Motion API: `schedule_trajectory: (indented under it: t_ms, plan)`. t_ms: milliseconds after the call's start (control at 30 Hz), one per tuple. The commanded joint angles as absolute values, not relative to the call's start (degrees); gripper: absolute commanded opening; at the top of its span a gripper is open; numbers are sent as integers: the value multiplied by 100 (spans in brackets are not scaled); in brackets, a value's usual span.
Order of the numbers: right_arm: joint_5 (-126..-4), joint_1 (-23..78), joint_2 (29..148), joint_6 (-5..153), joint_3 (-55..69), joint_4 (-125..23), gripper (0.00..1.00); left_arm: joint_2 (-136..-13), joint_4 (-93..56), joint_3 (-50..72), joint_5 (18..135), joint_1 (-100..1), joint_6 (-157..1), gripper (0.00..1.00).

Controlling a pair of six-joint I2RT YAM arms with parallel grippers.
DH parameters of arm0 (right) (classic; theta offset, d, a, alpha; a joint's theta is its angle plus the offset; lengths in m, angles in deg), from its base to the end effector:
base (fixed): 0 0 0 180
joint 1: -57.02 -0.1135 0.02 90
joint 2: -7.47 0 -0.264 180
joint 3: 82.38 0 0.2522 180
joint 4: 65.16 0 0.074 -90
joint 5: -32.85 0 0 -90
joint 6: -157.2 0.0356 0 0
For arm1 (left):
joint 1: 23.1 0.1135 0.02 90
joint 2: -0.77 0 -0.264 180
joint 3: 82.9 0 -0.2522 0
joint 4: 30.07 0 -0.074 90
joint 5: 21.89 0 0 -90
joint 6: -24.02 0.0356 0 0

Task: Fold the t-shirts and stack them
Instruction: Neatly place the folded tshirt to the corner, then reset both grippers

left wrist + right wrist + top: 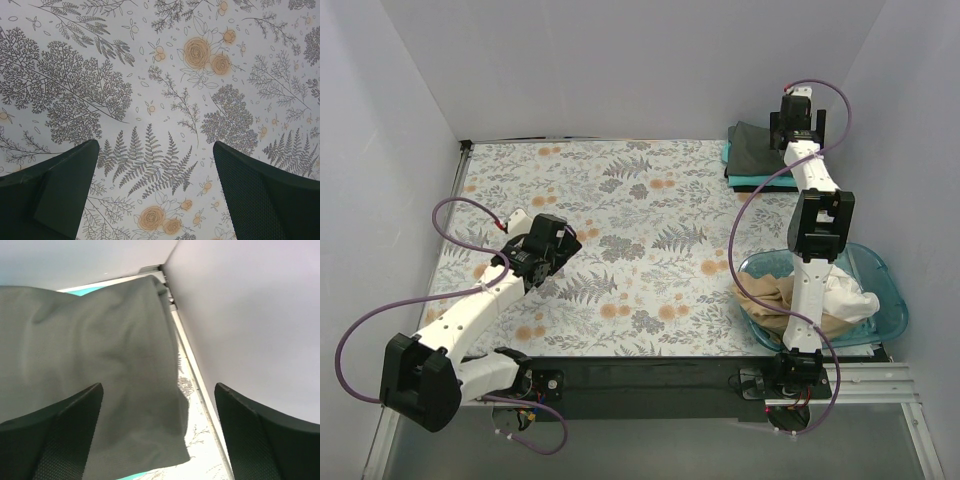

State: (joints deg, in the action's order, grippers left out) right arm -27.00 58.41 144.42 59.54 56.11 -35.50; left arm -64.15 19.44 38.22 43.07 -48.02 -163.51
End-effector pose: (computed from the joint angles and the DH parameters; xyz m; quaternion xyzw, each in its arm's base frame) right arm 0.5568 -0.0314 0.2511 0.0882 0.8343 -0.2615 0.4773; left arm 0.2050 -0.0786 0.2385 -0.6038 0.7134 -0.1537 0.3206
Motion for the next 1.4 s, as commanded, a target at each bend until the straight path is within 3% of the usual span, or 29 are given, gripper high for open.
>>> schedule_trajectory:
  t_ms: [0,333,733,1033,1367]
  plan:
    - [-2253,5921,14143,5956,5768,-3865,98,-6260,1955,3623,4209,-4815,-16318,98]
    - [-3271,5930,12361,6456,4680,-3857,98,-5794,1929,3605,4305,-4823,-16231,98]
    - [-6118,5930,9433,7783,1323,-4049,98,-4924,1868,3763,4666,-4815,-16178,98]
    - [-6812,5930,6981,8363,-1821,-4699,98,-4379,1982,4000,4649,-4815,-16362,98]
    - [-6990,5930,4449,8356,-3794,-4727,98,-4194,2123,3966,4525,-4823,-16547,98]
